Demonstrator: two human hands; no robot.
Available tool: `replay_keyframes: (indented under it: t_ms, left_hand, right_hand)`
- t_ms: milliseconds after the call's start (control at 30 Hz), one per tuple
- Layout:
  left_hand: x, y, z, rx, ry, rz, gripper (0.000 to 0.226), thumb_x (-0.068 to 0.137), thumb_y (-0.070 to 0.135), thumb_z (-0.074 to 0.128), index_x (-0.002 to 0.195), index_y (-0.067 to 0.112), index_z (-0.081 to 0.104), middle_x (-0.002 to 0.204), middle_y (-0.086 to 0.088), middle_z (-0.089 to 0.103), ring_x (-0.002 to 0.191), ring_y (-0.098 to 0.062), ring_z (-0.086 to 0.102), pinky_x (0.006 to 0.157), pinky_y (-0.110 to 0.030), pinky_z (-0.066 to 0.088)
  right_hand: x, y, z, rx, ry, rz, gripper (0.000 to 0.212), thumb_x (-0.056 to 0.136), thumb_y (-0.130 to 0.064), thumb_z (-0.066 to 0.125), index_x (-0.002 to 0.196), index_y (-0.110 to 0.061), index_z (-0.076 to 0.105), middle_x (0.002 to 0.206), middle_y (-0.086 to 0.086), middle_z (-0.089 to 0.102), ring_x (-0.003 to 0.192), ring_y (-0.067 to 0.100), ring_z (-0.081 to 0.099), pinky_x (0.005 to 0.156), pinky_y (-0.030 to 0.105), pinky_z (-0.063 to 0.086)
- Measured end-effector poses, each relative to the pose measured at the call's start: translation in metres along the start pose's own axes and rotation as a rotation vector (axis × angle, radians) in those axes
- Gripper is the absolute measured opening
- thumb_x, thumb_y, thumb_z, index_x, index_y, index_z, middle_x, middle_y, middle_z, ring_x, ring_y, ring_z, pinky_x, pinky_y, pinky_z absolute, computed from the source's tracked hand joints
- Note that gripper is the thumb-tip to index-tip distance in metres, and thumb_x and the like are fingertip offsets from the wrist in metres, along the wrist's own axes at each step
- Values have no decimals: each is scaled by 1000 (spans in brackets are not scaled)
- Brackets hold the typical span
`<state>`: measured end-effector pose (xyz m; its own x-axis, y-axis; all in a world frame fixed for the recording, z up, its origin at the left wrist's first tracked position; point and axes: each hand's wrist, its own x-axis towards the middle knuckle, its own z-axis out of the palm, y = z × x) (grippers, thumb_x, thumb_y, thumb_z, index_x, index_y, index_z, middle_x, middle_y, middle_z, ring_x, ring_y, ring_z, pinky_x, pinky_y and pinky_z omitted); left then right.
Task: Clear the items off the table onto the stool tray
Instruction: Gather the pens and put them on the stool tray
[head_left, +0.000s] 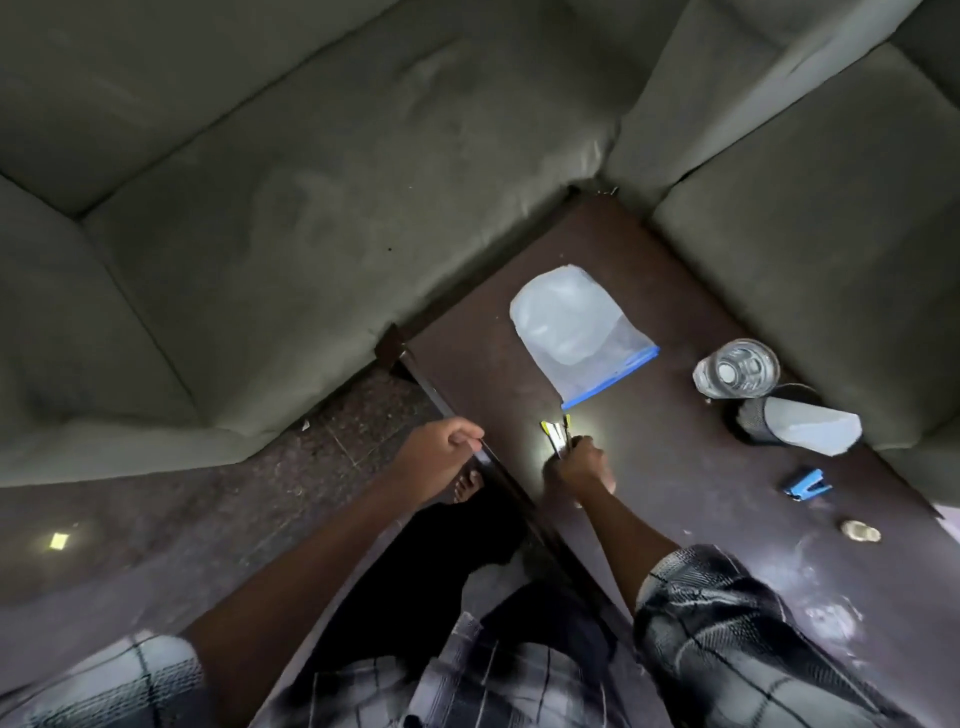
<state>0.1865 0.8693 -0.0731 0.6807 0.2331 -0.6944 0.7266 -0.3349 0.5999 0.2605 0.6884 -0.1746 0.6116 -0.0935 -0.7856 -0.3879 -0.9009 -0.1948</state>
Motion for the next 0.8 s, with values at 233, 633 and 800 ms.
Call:
replay_keyframes:
  t_ms: [233, 633, 800]
  left_hand:
    - [14, 4, -7, -69, -134, -42, 20, 91, 6, 48, 103, 15, 62, 98, -3, 66, 88, -19, 62, 85, -33, 50]
    - [-3, 93, 90, -124, -237, -174, 37, 79, 27, 68, 111, 17, 54, 103, -14, 64, 90, -26, 65, 70, -33, 51]
    - [-12, 126, 133, -100, -183, -92, 20, 75, -2, 68, 91, 7, 59, 70, -3, 55, 51, -2, 52, 50, -16, 41]
  right_hand:
    - [-8, -2, 1, 16, 4, -5, 33, 87, -22, 53, 114, -3, 57, 118, 18, 61, 111, 35, 58, 88, 40, 49]
    - [-120, 23, -60, 627, 109, 50, 24, 72, -32, 62, 60, -18, 48, 66, 13, 69, 64, 31, 67, 63, 44, 58]
    - [-140, 61, -81, 609, 182, -28, 20, 77, -33, 68, 71, -22, 53, 68, -6, 59, 66, 12, 53, 52, 22, 35]
